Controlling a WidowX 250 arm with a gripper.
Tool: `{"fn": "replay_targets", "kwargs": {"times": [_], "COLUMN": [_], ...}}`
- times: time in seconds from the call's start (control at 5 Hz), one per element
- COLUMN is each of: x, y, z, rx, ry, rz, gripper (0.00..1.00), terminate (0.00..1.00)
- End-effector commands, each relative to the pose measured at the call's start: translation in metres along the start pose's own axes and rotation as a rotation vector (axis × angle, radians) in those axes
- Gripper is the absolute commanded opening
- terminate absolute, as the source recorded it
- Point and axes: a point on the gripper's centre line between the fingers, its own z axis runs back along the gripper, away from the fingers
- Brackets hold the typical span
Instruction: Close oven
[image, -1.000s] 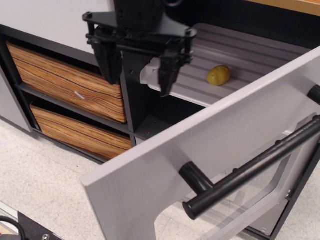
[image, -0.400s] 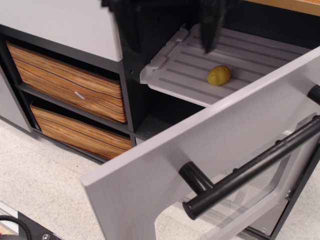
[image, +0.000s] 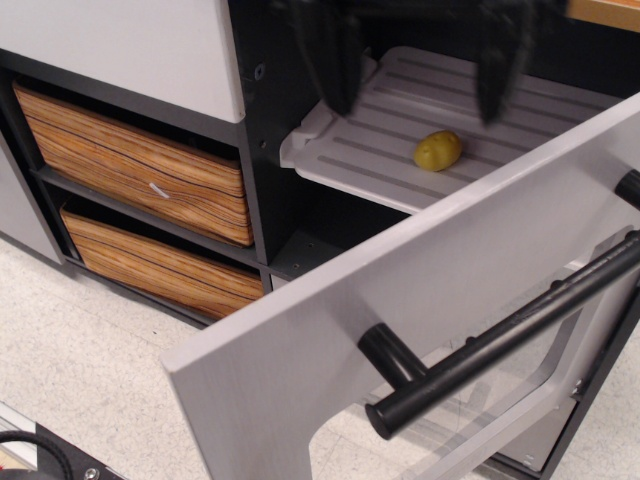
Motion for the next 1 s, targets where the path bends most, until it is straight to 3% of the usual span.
{"fn": "replay_targets", "kwargs": {"times": [0.0, 0.4, 0.6, 0.8], "x": [-0.001, 0.004, 0.018, 0.035], "y": [-0.014, -0.007, 0.008, 0.024], "z": [-0.003, -0.028, -0.023, -0.009], "rx": [-0.018, 0.081, 0.112, 0.141], "ry": [-0.122, -0.135, -0.107, -0.130], "rz": [-0.225, -0.255, -0.241, -0.212], "gripper": [1.00, 1.00, 1.00, 1.00], "terminate": [0.00, 0.00, 0.00, 0.00]}}
